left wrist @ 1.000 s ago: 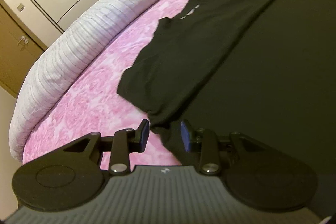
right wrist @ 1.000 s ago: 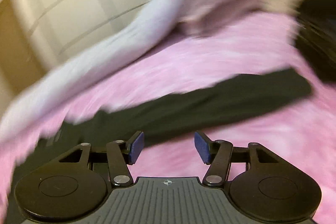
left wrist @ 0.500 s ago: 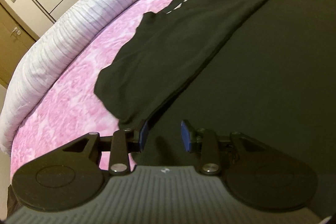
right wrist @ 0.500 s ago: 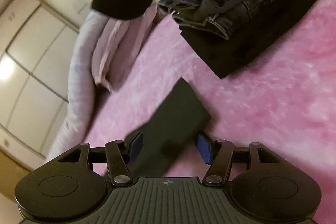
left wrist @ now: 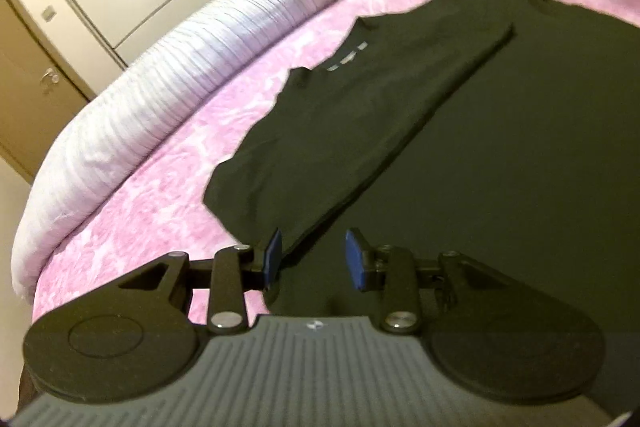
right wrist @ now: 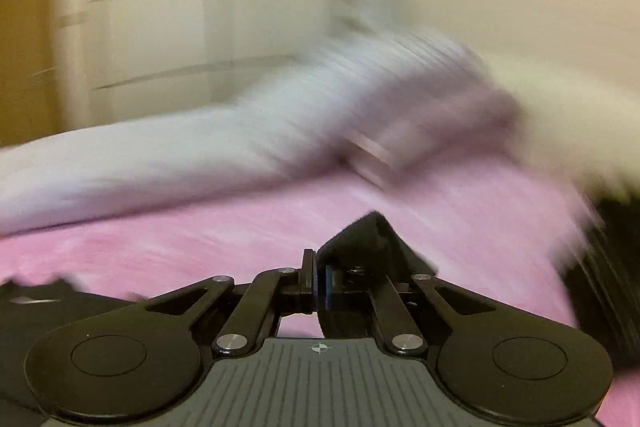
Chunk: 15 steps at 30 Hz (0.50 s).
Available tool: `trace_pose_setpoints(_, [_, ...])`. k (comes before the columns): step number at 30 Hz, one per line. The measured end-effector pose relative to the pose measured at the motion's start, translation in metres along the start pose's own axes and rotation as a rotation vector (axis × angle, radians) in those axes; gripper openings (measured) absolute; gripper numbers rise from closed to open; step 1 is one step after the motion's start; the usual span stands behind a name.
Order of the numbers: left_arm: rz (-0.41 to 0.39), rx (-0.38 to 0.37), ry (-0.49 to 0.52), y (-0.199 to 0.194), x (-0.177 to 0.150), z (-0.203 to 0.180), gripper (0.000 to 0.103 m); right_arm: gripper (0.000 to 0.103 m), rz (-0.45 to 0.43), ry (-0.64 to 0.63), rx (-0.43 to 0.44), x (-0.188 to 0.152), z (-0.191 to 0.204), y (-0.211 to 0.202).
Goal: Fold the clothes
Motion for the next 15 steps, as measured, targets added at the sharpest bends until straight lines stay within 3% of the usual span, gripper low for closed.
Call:
trace_pose_setpoints(4, [-0.007,-0.002,-0.017,-0.018,-0.019,0.010,0.031,0.003,-0.135,-0.195,0.339,0.010,0.169,-0.004])
trace_pose_setpoints(7, [0.010,-0.002,-0.051,-0.022,-0.038,0.020,0.031,0.003,-0.045,-0.355,0.570,-0.033,0.295,0.016])
trace_pose_setpoints(11, [0.013,-0.003,-0.068,-0.027,-0.058,0.034,0.031,0.003,0.156,-0.552,0.666,-0.105,0.400,0.042])
trace_pose_setpoints(15, [0.016,-0.006,-0.096,-0.029,-0.077,0.048,0.031,0.003,0.233,-0.588,0.647,-0.132,0.421,0.044])
Point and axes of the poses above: each gripper's, at about its wrist camera, not at the fingertips, and y roughly the way its jaws point, z to its left, x to its top, the point moved 1 cm from there along y, roughly the way its jaws point, and after that the axes turned 6 degrees about x, right-handed, at the moved point
